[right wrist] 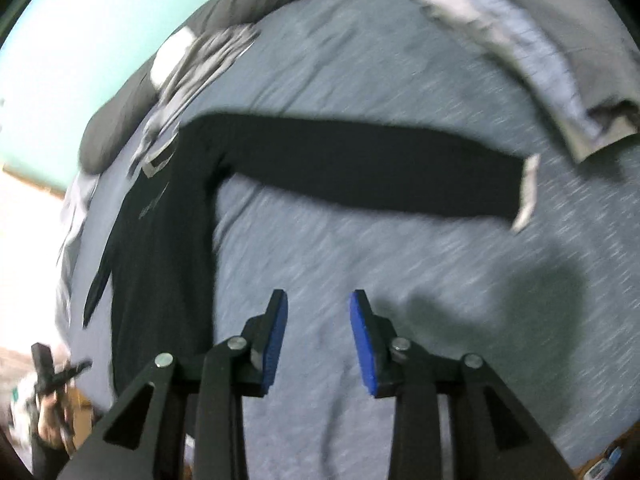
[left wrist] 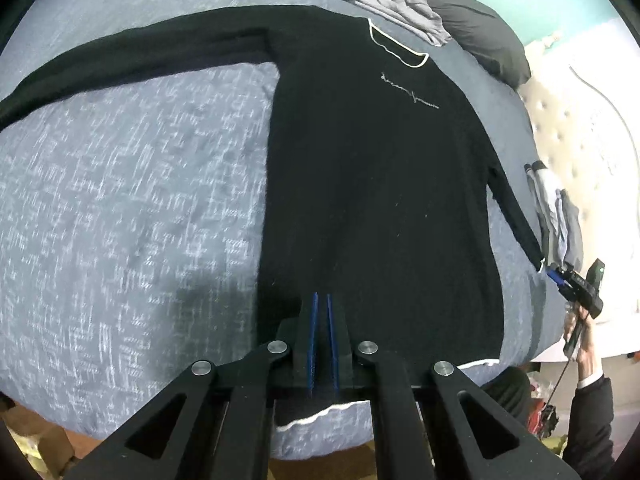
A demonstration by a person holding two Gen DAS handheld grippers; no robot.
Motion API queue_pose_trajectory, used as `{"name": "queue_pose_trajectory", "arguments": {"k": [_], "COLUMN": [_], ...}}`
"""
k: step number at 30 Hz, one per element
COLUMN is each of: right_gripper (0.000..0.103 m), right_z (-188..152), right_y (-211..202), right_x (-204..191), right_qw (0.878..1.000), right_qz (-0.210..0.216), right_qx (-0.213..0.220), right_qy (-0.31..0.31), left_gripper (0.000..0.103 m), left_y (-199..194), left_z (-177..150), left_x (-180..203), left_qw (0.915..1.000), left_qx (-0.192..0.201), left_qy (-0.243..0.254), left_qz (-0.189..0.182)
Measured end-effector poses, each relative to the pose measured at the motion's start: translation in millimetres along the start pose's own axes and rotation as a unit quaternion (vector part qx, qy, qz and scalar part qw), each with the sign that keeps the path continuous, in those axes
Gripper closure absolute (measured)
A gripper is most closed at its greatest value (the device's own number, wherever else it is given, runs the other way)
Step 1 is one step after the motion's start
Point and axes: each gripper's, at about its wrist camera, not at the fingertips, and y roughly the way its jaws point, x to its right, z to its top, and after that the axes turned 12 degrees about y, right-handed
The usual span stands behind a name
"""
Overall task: Fold clothes
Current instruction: 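Release the hem with the right gripper and grasp the nearby sleeve cuff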
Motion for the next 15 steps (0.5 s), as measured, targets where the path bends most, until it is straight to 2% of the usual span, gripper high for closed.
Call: {"name": "queue_pose_trajectory", "arguments": {"k": [8, 12, 15], "right_gripper": [0.070, 0.070, 0.069], "right_z": [53.0, 62.0, 62.6], "right_y": [-6.5, -3.8, 1.8], "right_x": [53.2, 69.9, 79.9], "right_qw": [0.995, 0.991, 0.990], "right_qz": [-0.051, -0.079, -0.079], "right_qx": [0.072, 0.090, 0.090], "right_qy": [0.051, 0.058, 0.071], "left_gripper": [0.098, 0.098, 0.098], "left_y": [11.8, 18.7, 25.0], "left_z": [18.5, 26.8, 33.8], "left_x": [12.0, 15.8, 19.1], "left_qw": [0.9999, 0.9999, 0.9999], "left_qx": [-0.006, -0.008, -0.010], "left_qy": [0.007, 0.009, 0.010], "left_qz": [0.003, 0.004, 0.003]}}
